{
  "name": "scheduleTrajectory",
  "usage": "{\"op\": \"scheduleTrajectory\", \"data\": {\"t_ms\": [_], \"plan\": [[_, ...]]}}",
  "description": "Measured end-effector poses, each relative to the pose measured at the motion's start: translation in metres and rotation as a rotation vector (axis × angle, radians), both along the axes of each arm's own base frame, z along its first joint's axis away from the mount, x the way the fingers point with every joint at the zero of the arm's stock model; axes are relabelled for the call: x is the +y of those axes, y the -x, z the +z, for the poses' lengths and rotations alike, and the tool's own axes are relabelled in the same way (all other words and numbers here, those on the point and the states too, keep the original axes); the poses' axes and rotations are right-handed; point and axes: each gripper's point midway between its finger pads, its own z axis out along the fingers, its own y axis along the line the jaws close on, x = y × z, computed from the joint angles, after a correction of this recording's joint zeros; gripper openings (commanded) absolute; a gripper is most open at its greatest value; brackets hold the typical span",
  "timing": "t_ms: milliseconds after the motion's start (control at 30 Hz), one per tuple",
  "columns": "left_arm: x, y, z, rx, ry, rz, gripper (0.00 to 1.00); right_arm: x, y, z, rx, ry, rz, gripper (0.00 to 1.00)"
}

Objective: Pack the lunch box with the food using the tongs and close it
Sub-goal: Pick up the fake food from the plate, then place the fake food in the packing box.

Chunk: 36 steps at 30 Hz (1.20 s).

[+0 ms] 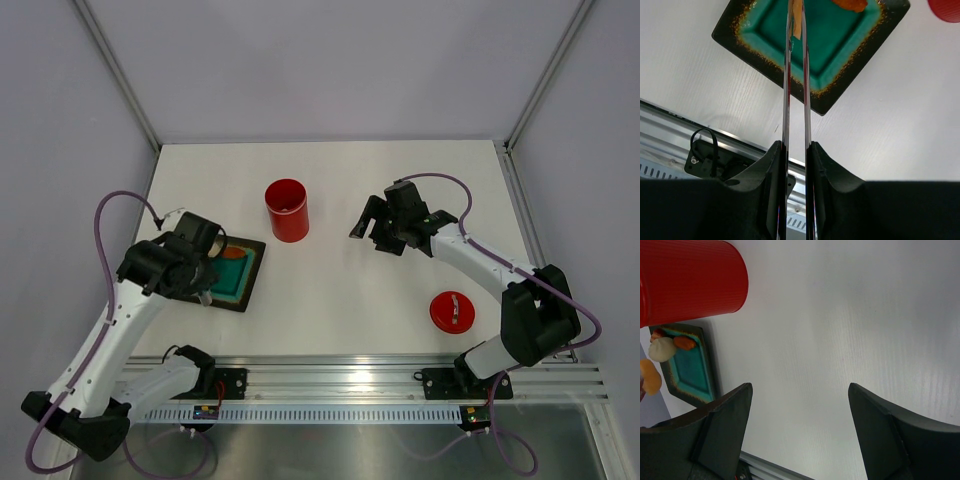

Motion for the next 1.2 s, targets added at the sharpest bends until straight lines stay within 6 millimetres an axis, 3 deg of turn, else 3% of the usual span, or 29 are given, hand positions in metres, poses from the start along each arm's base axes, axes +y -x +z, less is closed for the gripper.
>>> {"op": "scheduleTrajectory", "data": {"t_ms": [467, 833, 1200], "plan": [[-0.007, -0.008, 0.034, -0.097, 0.059, -0.02, 0.0, 0.0, 0.0, 0.0, 0.0, 0.0, 0.0, 0.85], [-0.031, -0.009, 0.06, -0.125, 0.137, -0.199, 0.0, -0.001, 0.0, 0.0, 0.0, 0.005, -0.004, 0.85], [-0.066, -0.051, 0.093, -0.212, 0.199, -0.326, 0.0, -0.007, 0.001, -0.003, 0.012, 0.032, -0.02, 0.85]]}}
